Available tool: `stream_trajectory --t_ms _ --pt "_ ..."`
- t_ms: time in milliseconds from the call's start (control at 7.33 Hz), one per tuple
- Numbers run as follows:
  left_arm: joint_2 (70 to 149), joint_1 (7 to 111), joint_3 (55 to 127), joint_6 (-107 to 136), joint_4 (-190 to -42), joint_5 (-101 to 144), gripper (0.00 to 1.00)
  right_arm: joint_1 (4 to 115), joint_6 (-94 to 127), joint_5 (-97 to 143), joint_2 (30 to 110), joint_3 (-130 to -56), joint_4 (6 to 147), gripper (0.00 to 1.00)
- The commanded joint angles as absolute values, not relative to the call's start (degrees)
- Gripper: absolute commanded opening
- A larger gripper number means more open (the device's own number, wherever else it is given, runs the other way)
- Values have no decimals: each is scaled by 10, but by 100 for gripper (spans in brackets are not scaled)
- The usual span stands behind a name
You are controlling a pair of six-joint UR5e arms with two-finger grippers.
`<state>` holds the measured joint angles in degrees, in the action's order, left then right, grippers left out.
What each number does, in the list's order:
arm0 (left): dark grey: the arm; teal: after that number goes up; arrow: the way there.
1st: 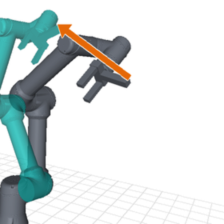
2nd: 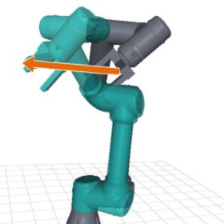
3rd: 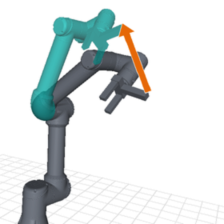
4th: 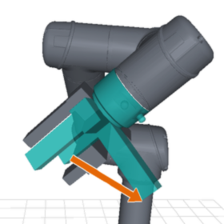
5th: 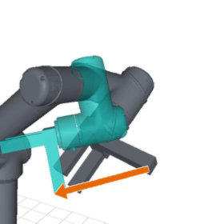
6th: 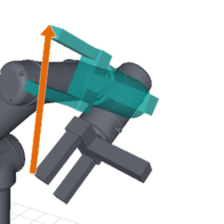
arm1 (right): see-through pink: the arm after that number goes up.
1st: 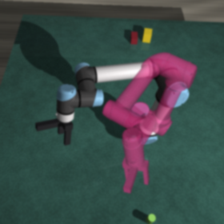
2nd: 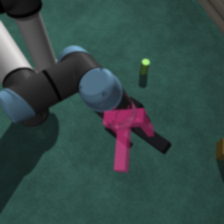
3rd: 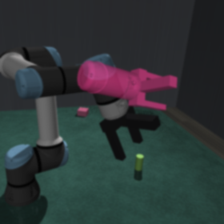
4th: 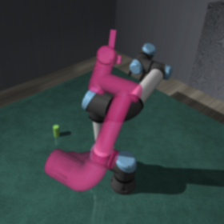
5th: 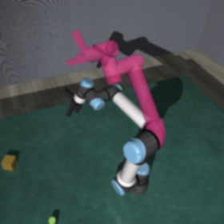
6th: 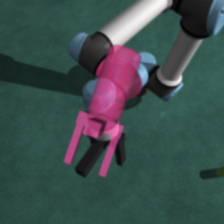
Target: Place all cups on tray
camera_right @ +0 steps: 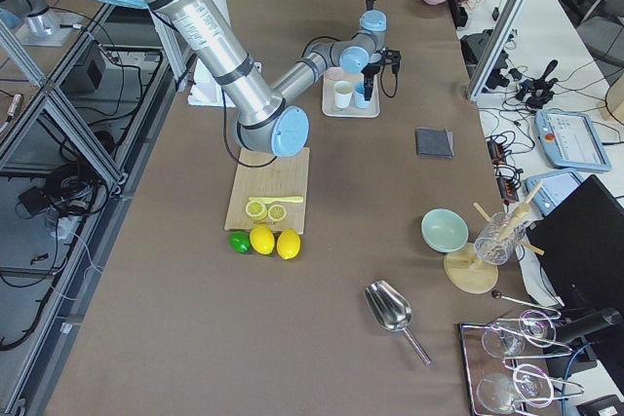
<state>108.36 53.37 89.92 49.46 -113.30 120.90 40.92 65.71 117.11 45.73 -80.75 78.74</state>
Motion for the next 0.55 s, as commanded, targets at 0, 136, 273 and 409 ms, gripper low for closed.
stream_trajectory --t_ms 0,136,273,409 --pt "1076 514 892 504 -1150 1194 83 432 657 1201 458 -826 801 99" --pt "1077 513 892 503 -1150 1195 35 439 656 1205 458 -851 833 99" --pt "1078 513 893 498 -1150 1195 0 446 652 1218 458 -871 857 99" --pt "1084 513 892 503 -1150 1195 0 459 649 1231 462 -878 860 99"
